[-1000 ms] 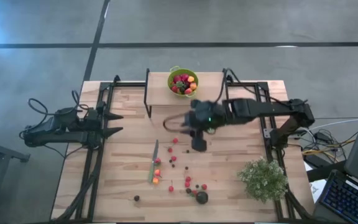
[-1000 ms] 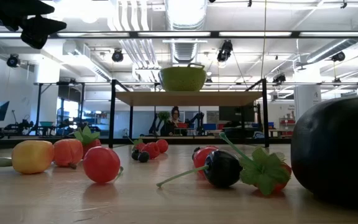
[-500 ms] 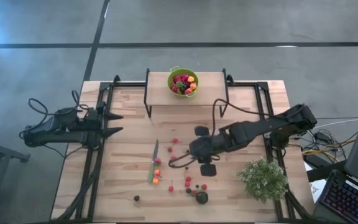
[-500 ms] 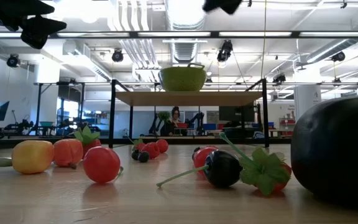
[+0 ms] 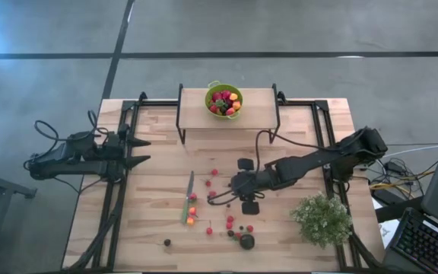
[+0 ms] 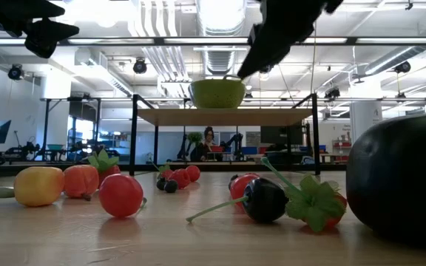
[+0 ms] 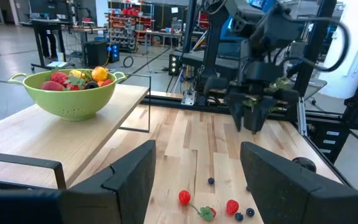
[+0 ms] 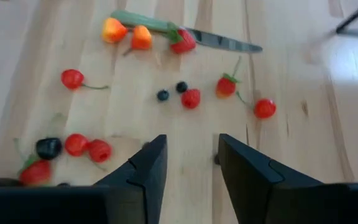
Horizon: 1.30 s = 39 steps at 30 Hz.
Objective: Pick & Place Fruit
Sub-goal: Put the blueberry into the green colander on the shelf
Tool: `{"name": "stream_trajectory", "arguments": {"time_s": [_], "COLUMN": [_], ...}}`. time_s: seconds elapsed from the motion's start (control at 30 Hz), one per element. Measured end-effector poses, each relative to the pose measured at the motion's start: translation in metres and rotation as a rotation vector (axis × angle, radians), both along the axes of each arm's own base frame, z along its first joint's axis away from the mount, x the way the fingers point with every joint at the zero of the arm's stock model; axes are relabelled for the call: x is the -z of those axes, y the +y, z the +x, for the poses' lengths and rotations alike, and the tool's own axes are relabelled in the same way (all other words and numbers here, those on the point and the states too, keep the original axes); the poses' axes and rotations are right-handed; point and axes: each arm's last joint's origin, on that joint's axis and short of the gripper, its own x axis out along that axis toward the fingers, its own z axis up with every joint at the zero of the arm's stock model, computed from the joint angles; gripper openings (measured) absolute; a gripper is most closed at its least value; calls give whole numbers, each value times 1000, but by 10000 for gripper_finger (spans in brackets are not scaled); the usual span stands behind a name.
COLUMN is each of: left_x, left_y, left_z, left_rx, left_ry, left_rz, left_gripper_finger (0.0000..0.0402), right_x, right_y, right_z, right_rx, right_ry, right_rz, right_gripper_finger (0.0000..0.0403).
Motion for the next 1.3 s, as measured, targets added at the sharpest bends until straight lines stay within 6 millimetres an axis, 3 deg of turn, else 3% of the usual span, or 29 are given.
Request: {"name": "stream_trajectory", "arguments": {"time_s": [0.33,0.57,1.03,1.3], "left_x": [0,0,0,0], "left_y": [0,0,0,0], "left_z": [0,0,0,0], "left_rx": [0,-1,0,0], "left_ry": [0,0,0,-1], "left_rz": [0,0,0,0], "left_gripper_finger": [241,241,241,241], "right_x": [48,65,111,116], "right_y": [-11,-23,-47,-47], "right_z": [-1,3,16,20], "right_rx": [52,85,142,133], "right_ry": [23,-3,44,62], "right_rz": [-44,-39,-56,-23], "right_gripper_finger": [195,212,189,181]}}
